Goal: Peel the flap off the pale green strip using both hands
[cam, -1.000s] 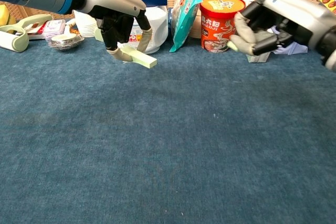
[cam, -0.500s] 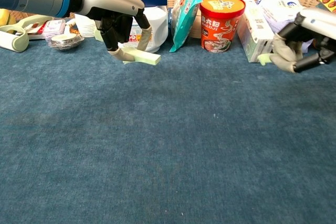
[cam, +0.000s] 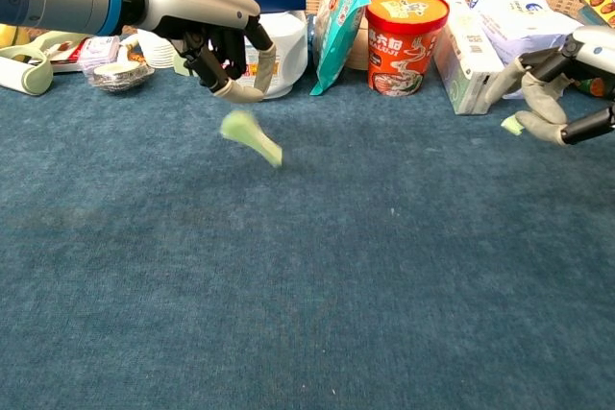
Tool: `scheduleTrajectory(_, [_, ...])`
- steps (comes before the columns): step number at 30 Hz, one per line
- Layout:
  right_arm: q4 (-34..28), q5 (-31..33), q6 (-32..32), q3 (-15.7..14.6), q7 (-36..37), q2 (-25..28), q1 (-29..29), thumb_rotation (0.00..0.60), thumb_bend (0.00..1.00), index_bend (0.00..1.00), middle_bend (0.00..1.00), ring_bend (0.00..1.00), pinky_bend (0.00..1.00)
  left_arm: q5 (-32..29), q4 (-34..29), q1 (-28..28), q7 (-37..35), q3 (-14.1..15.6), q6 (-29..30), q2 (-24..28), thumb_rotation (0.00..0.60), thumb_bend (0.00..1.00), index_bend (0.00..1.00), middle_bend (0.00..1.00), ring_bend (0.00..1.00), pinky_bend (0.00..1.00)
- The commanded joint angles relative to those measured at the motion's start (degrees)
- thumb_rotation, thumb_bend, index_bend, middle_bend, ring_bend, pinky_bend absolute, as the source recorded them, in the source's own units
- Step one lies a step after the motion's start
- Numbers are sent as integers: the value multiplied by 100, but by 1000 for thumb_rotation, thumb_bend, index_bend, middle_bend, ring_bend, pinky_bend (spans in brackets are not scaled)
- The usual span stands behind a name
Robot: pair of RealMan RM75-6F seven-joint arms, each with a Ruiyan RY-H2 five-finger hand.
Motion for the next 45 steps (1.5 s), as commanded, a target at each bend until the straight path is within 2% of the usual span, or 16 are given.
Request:
scheduleTrajectory(1, [-19, 18, -28, -5, -12, 16, -15, 542, 498, 1, 293, 192, 378, 33, 27, 40, -10, -27, 0, -18, 375, 365, 405, 737, 755, 933])
scheduleTrajectory(4, [-34, 26, -56, -1, -32, 30, -22, 487, 475, 0, 247, 139, 321, 78, 28, 81, -6, -54, -3, -2, 373, 365, 404, 734, 752, 921])
scheduleTrajectory(8, [-63, 59, -100, 17, -66, 59, -30, 404, 368, 0, 179, 53, 202, 176, -35, 175, -36, -101, 53, 71, 366, 365, 396, 713, 732, 920])
scheduleTrajectory(12, [-72, 85, -97, 35, -57, 76, -57, 360, 298, 0, 126, 7, 136, 304, -128, 323, -116, -136, 169, 164, 327, 364, 382, 665, 680, 879])
scheduleTrajectory(18, [-96, 131, -9, 78, -212, 170, -139, 359, 281, 0, 116, 0, 115, 672, -463, 721, -146, -60, 562, 470, 253, 347, 306, 550, 560, 742])
scheduleTrajectory(20, [-111, 143, 18, 81, -251, 219, -173, 366, 282, 0, 117, 0, 115, 805, -611, 884, -178, -28, 730, 575, 224, 331, 288, 515, 516, 728])
scheduleTrajectory(25, [-94, 213, 165, 105, -348, 336, -311, 377, 282, 0, 122, 0, 115, 1162, -1007, 1446, -384, 115, 1252, 915, 170, 320, 277, 498, 493, 728])
scheduleTrajectory(32, [-52, 437, 550, 207, -744, 327, -612, 383, 282, 0, 135, 0, 120, 2019, -1439, 2597, -738, 457, 2420, 1317, 161, 319, 269, 497, 492, 714])
scheduleTrajectory(40, [-115, 793, 1001, 303, -1455, 357, -1023, 382, 282, 0, 147, 0, 117, 2997, -1393, 3996, -1151, 882, 3791, 1439, 141, 315, 251, 463, 444, 460])
scheduleTrajectory(45, [-242, 951, 1277, 343, -1858, 415, -1277, 384, 282, 0, 153, 0, 107, 3232, -1088, 4794, -1255, 1003, 4458, 1242, 138, 311, 223, 377, 346, 403])
